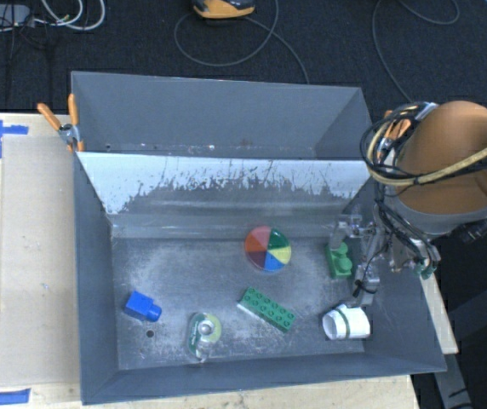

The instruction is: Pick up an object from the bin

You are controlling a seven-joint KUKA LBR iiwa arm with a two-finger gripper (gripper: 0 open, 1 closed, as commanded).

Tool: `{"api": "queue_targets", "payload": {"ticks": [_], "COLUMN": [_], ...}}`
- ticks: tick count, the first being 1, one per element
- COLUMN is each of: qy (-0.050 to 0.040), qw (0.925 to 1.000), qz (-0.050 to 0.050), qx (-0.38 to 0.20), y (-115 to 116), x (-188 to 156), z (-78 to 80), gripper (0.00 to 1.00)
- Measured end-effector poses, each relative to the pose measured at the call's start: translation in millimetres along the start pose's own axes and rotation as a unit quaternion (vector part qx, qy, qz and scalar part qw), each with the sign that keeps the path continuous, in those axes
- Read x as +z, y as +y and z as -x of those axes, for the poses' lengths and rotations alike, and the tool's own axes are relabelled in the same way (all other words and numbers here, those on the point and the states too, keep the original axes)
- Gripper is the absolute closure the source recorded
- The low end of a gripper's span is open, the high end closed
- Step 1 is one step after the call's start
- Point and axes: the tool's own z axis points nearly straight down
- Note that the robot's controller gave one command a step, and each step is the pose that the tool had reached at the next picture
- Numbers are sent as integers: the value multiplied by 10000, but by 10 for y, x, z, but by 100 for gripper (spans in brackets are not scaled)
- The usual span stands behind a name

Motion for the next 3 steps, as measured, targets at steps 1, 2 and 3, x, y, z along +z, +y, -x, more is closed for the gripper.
{"api": "queue_targets", "payload": {"ticks": [1, 2, 3], "qy": [-38, -42, -5], "qw": [10000, 9999, 9881], "qz": [-5, -6, 5], "qx": [-16, -137, -1541], "y": [5, -296, -462], "x": [-42, 672, 820], "z": [15, -190, -376], "gripper": [0, 0, 0]}}
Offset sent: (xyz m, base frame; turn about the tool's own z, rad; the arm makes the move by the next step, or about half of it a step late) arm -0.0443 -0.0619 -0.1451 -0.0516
